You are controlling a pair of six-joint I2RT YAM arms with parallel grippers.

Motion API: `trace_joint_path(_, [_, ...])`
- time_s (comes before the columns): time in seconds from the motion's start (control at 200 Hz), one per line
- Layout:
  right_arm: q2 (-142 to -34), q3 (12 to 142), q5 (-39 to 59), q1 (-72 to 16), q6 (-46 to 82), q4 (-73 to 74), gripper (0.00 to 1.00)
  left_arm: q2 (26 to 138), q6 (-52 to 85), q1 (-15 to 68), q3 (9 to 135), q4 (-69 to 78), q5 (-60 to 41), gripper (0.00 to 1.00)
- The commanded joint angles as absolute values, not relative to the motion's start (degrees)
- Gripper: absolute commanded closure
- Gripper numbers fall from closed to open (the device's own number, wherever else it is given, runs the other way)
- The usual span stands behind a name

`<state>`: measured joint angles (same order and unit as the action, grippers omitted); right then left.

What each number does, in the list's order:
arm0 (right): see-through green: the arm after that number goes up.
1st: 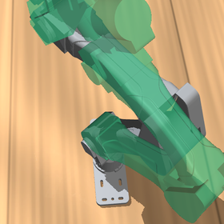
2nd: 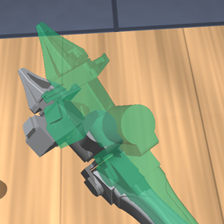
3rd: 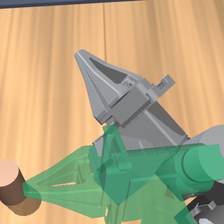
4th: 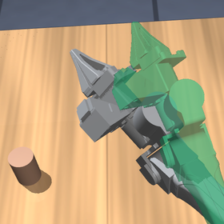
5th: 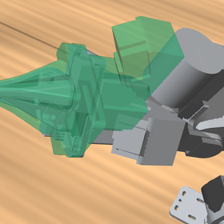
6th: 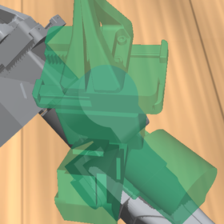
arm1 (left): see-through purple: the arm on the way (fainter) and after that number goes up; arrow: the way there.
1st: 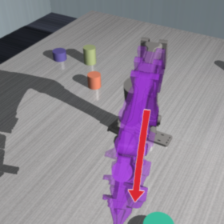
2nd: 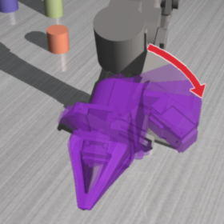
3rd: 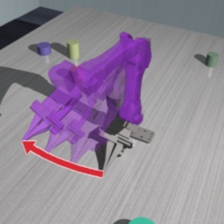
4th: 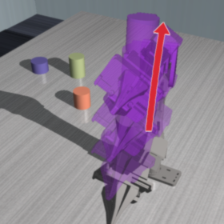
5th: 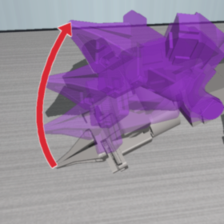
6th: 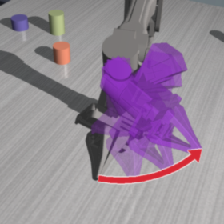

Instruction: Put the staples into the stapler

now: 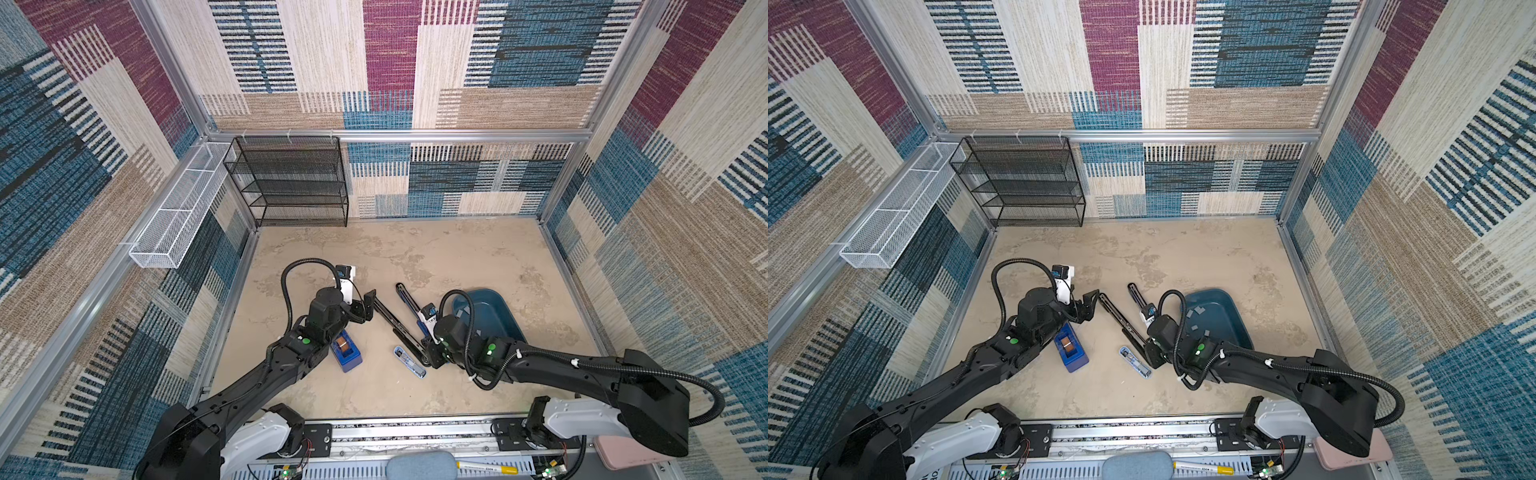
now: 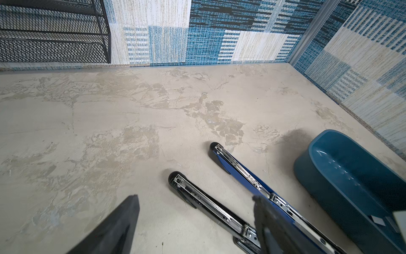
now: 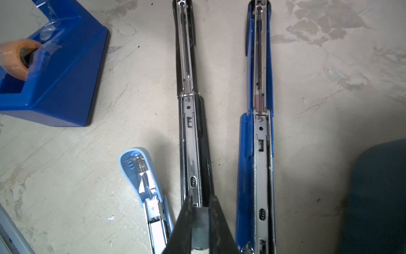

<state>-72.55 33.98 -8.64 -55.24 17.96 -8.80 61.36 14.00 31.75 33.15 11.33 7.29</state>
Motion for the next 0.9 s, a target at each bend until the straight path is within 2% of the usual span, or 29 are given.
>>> trace_joint_path(0.0, [-71.64, 32.80, -6.92, -55.38, 17.66, -5.58, 0.97, 60.84, 15.65, 31.73, 33.30, 12.81, 6.77, 0.15])
trace_joint_path(0.897, [-73.38, 31.82, -6.33, -55.99, 17.68, -3.78, 0.97, 59.72, 15.31, 31.73, 33.14, 12.39, 7.65, 0.15])
